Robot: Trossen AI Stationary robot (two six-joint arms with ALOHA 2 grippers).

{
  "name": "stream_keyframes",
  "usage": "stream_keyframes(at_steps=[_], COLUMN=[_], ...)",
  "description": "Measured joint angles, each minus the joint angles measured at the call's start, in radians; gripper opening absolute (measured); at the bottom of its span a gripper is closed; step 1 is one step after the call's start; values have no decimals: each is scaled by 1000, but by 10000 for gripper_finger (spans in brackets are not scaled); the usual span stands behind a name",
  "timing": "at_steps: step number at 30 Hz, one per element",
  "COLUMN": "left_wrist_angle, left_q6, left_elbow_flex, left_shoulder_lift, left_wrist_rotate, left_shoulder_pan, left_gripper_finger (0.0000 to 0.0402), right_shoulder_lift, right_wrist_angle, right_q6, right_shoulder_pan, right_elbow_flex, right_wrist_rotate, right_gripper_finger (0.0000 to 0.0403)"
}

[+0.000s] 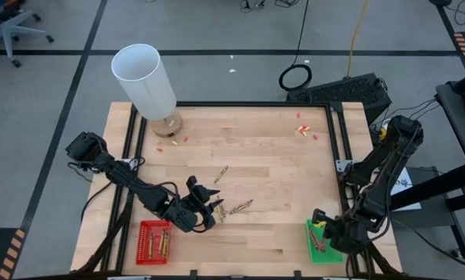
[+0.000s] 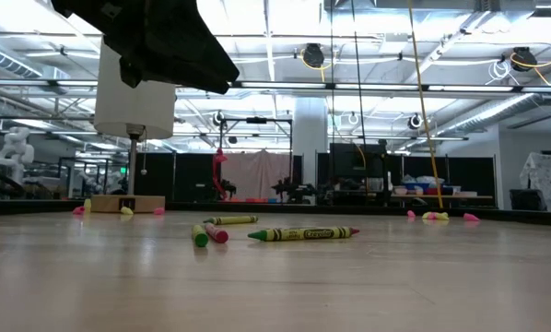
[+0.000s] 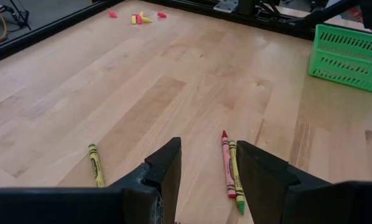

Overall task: Sort crayons
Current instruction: Put the red crayon into the green bin, then put the green crayon into the red bin

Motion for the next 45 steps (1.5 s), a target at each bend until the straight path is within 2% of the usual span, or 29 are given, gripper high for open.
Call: stream_keyframes(at_steps=[5,12,17,23,26,29,32,34,40,45], left_wrist_angle=[0,0,0,-1,-2,-3,-3,-3,-16,-14], left_q6=[0,0,0,0,-1,0,0,-1,0,-15], left_elbow_flex=[0,0,0,0,0,0,0,0,0,-27], left_shoulder_lift=[0,0,0,0,0,0,0,0,0,-1], left_wrist_rotate=[0,0,0,-1,0,-1,-1,-1,-11,-45], left_shoulder_pan=[0,0,0,0,0,0,0,0,3,19], left_gripper_finger=[152,152,152,152,152,152,152,152,152,152], right_shoulder_lift=[0,0,0,0,0,0,4,14,101,205], right_wrist_angle=[-1,-4,-9,58,131,213,276,288,303,457], right_q6=[163,176,293,333,367,446,507,521,481,334], right_shoulder_pan=[0,0,0,0,0,-2,-19,-47,-196,-381], right_elbow_flex=[0,0,0,0,0,-1,0,-1,-1,-1], right_wrist_rotate=[81,77,78,144,243,394,596,672,674,532], right_gripper_finger=[13,81,135,161,159,153,148,145,139,139])
